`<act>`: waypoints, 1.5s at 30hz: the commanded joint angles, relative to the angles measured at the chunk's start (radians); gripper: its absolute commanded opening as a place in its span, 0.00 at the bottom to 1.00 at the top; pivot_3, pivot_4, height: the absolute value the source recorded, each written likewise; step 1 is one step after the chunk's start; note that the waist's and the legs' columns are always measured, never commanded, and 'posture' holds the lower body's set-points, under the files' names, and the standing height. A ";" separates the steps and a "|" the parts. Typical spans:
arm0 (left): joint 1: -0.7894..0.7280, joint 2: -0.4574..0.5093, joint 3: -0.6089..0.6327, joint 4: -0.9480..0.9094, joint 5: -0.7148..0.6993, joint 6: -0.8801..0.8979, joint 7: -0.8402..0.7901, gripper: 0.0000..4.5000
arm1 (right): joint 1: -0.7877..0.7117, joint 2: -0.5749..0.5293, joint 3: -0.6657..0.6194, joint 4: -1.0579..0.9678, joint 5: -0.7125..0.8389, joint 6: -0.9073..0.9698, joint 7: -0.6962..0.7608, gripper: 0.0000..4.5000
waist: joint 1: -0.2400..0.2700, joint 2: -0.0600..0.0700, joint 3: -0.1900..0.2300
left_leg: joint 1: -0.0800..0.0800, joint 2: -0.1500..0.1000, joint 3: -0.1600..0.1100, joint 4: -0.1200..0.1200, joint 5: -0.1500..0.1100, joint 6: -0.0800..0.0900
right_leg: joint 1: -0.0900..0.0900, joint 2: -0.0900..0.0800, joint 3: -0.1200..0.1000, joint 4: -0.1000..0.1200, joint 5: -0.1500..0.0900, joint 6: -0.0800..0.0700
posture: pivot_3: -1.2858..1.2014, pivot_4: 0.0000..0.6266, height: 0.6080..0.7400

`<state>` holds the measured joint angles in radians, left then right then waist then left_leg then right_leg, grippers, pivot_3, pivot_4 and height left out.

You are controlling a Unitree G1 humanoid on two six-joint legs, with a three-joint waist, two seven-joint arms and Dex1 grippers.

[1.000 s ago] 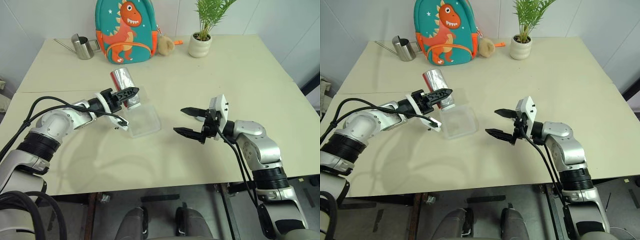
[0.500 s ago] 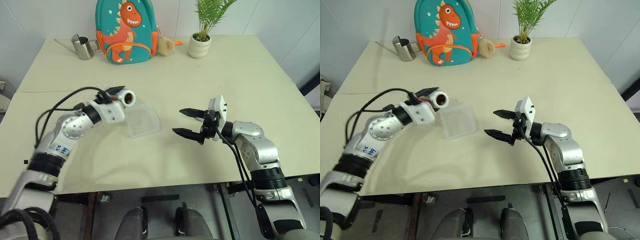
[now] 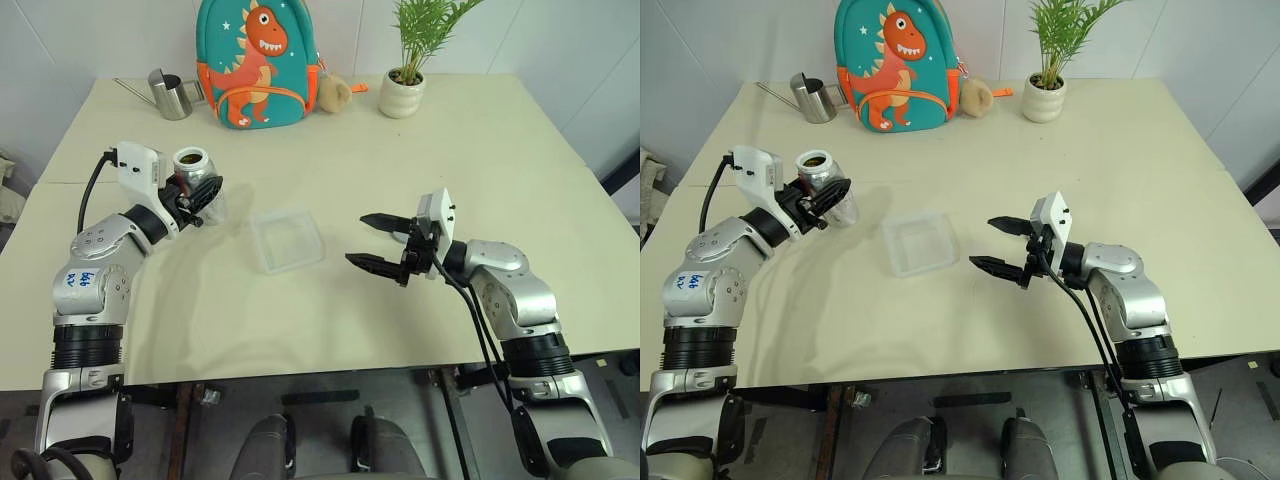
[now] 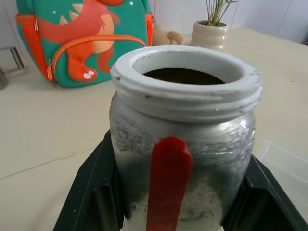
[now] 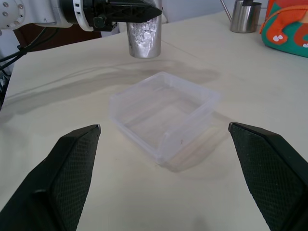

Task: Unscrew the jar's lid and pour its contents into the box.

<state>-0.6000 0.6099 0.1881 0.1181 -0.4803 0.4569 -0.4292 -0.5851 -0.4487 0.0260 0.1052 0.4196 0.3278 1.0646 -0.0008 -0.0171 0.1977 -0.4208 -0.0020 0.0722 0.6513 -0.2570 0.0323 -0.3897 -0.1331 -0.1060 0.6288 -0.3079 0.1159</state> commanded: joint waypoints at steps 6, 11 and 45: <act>-0.021 0.113 -0.251 -0.022 0.539 -0.275 0.163 0.43 | -0.020 -0.016 -0.017 -0.031 0.015 -0.002 0.000 1.00 | 0.000 0.000 0.000 | 0.000 0.000 0.001 -0.001 0.000 0.000 | 0.000 0.001 0.000 -0.001 0.000 0.000 | 0.52 0.24 1.00; -0.077 0.185 -0.386 0.042 0.926 -0.560 0.384 0.43 | -0.015 -0.011 -0.017 -0.039 0.018 0.006 -0.010 1.00 | 0.002 0.000 0.000 | 0.000 0.000 0.002 -0.003 0.000 0.000 | -0.002 0.000 0.002 -0.001 0.000 0.000 | 0.52 0.24 1.00; -0.129 0.341 -0.532 0.128 1.455 -0.904 0.847 0.43 | -0.006 0.021 -0.014 -0.044 0.030 0.008 -0.034 1.00 | -0.001 0.000 0.000 | -0.001 0.000 0.006 -0.003 -0.001 0.002 | -0.004 -0.002 0.002 0.000 0.000 0.000 | 0.52 0.24 1.00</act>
<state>-0.7385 0.9464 -0.4030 0.2615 1.1313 -0.3953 0.4890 -0.5853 -0.4245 0.0295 0.0984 0.4281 0.3450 1.0257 -0.0020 -0.0173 0.1975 -0.4214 -0.0016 0.0779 0.6483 -0.2580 0.0340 -0.3942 -0.1360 -0.1039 0.6290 -0.3076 0.1159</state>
